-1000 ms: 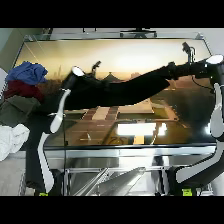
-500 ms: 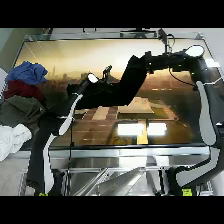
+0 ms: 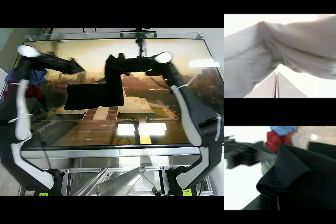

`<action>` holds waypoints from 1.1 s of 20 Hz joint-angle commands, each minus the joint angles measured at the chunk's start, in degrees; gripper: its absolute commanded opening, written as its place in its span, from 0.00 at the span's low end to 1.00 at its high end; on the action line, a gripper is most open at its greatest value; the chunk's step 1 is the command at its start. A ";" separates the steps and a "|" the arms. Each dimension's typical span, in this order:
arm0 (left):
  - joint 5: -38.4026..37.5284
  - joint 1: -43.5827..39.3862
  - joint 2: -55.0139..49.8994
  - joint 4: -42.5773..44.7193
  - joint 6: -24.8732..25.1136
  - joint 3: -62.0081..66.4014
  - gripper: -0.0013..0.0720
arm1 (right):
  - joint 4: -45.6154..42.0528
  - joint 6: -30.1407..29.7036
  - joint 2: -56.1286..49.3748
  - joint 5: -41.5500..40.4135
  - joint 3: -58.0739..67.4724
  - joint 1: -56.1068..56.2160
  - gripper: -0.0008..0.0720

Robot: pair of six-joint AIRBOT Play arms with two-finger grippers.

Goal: Fold the shirts.

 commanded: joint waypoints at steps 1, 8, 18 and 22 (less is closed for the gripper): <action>-3.10 11.93 8.24 -0.15 0.46 -1.44 0.03 | 11.23 -8.72 -5.73 -17.75 0.07 11.08 0.04; -1.99 15.23 11.63 -0.13 2.14 -12.02 0.04 | 62.66 -57.07 -22.45 -24.50 6.08 26.01 0.97; -5.42 15.26 11.65 -0.09 3.13 -12.63 0.04 | -8.09 -9.62 -9.81 -3.63 6.12 0.66 0.04; -5.42 15.26 11.65 -0.09 3.10 -12.63 0.04 | -32.20 3.69 -8.61 10.43 6.10 -10.03 0.87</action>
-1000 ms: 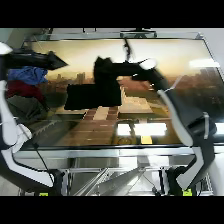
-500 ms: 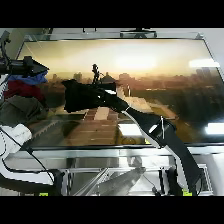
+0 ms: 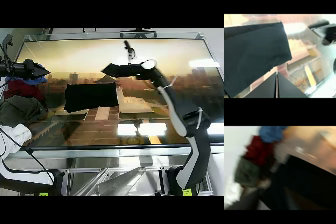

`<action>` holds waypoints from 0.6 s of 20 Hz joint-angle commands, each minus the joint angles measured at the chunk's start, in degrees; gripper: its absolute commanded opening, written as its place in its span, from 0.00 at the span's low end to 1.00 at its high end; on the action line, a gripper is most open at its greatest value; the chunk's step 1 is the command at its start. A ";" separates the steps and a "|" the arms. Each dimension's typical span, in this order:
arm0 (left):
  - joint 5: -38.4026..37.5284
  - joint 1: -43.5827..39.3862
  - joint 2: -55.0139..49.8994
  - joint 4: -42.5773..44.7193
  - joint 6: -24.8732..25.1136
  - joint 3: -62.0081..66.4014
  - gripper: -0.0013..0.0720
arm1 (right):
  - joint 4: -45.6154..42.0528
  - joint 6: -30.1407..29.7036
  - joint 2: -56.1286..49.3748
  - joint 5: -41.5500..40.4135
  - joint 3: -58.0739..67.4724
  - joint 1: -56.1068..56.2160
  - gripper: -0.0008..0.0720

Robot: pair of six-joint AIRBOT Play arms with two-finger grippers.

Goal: Fold the shirts.

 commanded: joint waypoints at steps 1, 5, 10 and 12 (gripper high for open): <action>-0.44 0.07 0.04 -0.04 0.04 -0.02 0.04 | -21.66 13.99 -0.24 11.72 0.00 -8.35 0.87; -0.44 0.07 0.04 -0.04 0.04 -0.02 0.04 | -21.14 14.38 -6.23 11.34 0.02 -7.89 0.87; -0.42 0.07 0.04 0.00 0.07 -0.02 0.04 | -12.41 12.81 -11.34 9.20 0.02 -4.52 0.80; -0.39 0.07 0.04 0.02 0.09 -0.02 0.04 | -9.38 12.85 -12.76 7.43 0.15 -3.13 0.80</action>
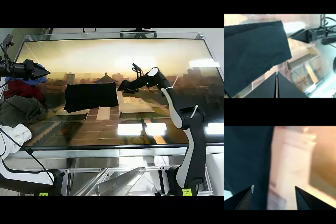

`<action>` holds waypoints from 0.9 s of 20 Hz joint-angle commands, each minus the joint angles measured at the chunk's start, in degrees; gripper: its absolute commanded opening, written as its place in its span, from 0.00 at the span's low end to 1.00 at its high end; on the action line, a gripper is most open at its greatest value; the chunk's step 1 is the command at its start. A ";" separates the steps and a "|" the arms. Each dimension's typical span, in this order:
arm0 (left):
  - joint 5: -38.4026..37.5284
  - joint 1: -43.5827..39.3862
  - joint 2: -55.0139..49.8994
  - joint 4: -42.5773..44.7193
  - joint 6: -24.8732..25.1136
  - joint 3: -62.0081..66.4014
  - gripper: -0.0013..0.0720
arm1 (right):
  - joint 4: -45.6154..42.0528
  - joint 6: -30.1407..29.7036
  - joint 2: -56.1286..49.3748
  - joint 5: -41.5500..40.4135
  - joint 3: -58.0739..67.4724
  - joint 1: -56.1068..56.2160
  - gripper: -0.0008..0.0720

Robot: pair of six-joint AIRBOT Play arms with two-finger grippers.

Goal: Fold the shirts.

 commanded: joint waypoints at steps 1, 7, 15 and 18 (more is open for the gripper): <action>0.02 0.07 0.02 0.04 0.02 -0.02 0.04 | 5.77 -0.26 -3.04 -2.23 0.09 2.34 0.80; -0.22 0.07 0.04 0.04 0.02 -0.02 0.04 | 10.51 -1.97 -4.92 -2.43 0.63 6.82 0.33; -0.24 0.07 0.04 0.04 0.00 -0.02 0.04 | 8.24 4.85 5.01 -8.04 3.93 1.01 0.04; -0.24 0.07 0.04 0.07 0.00 -0.02 0.04 | -5.18 15.85 11.50 -5.33 3.93 -7.37 0.04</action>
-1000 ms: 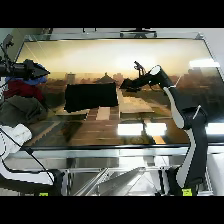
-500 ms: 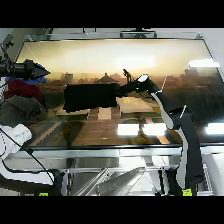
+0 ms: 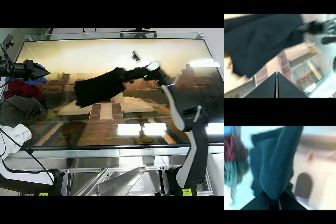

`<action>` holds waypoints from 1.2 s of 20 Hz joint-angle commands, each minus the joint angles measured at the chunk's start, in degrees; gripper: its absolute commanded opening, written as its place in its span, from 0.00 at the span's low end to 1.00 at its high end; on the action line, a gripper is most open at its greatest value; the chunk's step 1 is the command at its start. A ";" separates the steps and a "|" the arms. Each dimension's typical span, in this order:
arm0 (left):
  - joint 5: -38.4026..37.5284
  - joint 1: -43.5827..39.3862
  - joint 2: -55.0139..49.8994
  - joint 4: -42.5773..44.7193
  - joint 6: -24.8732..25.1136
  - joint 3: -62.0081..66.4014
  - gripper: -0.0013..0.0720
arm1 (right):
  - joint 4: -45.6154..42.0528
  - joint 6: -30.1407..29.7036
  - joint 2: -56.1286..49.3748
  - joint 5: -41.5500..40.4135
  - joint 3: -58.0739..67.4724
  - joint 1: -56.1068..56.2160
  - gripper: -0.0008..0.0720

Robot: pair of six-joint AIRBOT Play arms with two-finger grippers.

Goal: Fold the shirts.

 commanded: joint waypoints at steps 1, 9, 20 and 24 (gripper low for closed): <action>-0.02 0.07 0.02 0.04 -0.02 0.00 0.04 | -15.15 12.11 7.21 2.73 0.15 -9.46 0.04; -0.09 0.07 0.00 0.07 -0.02 0.00 0.04 | -36.06 21.53 20.96 12.04 -2.75 -36.46 0.04; -0.07 -1.70 0.00 0.15 0.00 0.00 0.04 | -47.91 26.43 44.46 -6.82 -56.68 -57.83 0.04; -0.07 -4.17 0.00 0.22 0.04 0.00 0.04 | -47.71 26.99 46.47 -13.68 -65.75 -58.69 0.04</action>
